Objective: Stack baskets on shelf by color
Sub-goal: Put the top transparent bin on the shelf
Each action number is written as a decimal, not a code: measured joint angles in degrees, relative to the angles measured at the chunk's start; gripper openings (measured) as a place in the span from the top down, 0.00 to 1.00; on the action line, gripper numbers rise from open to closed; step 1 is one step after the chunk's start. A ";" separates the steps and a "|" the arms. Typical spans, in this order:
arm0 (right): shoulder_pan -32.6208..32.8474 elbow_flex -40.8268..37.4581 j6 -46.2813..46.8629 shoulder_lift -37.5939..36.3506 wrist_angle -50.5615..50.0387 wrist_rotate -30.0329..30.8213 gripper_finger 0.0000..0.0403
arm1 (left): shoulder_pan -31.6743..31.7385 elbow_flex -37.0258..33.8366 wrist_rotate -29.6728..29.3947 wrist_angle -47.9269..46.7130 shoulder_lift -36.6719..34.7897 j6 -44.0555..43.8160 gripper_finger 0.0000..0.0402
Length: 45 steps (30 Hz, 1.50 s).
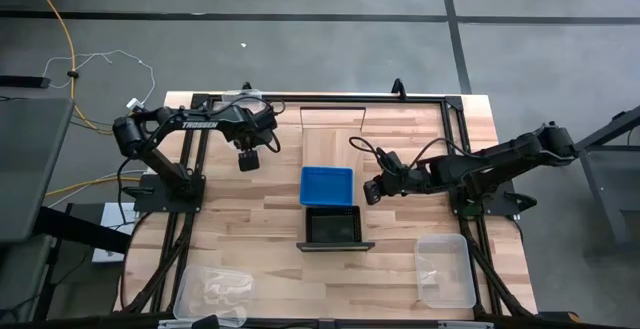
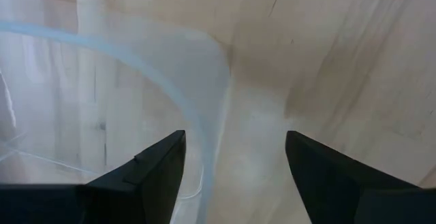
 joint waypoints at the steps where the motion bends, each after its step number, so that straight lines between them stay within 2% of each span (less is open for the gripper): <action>1: 0.01 0.00 0.01 0.00 0.00 0.00 1.00 | 0.00 0.00 0.00 0.02 0.00 0.00 0.43; 4: 0.00 0.00 0.01 0.00 0.00 0.01 1.00 | 0.00 0.00 0.12 -0.01 0.00 0.00 0.55; 8: 0.00 0.00 0.01 0.00 0.01 0.01 1.00 | -0.04 0.00 1.27 -1.27 0.00 -0.01 0.87; 10: 0.00 0.00 0.01 0.00 0.02 0.01 1.00 | 0.00 -0.02 2.96 -2.18 -0.35 -0.56 0.96; 15: 0.00 0.00 0.01 0.00 0.13 0.01 1.00 | -0.92 -0.02 2.96 -4.63 -4.49 -1.56 0.99; 22: 0.00 0.00 -0.24 0.00 0.22 0.01 1.00 | -3.53 0.54 0.92 -6.63 -18.54 -3.12 1.00; 28: 0.00 0.00 -0.33 0.02 0.62 0.44 1.00 | -10.08 9.32 -2.90 -12.92 -26.23 -3.10 1.00; 32: 0.00 0.00 -1.81 0.02 2.54 0.65 1.00 | -18.46 18.27 -6.81 -16.24 -26.26 -1.71 1.00; 36: 0.01 0.00 -2.02 -0.05 3.15 0.37 1.00 | -29.48 26.74 -11.09 -17.40 -23.16 4.34 1.00; 41: 0.00 -0.04 -3.20 -1.75 3.63 0.30 1.00 | -42.08 34.10 -19.43 -19.19 -16.07 20.90 1.00; 45: 0.00 -0.04 -5.69 -5.44 4.08 0.43 1.00 | -45.81 35.65 -22.20 -19.04 -10.58 37.41 1.00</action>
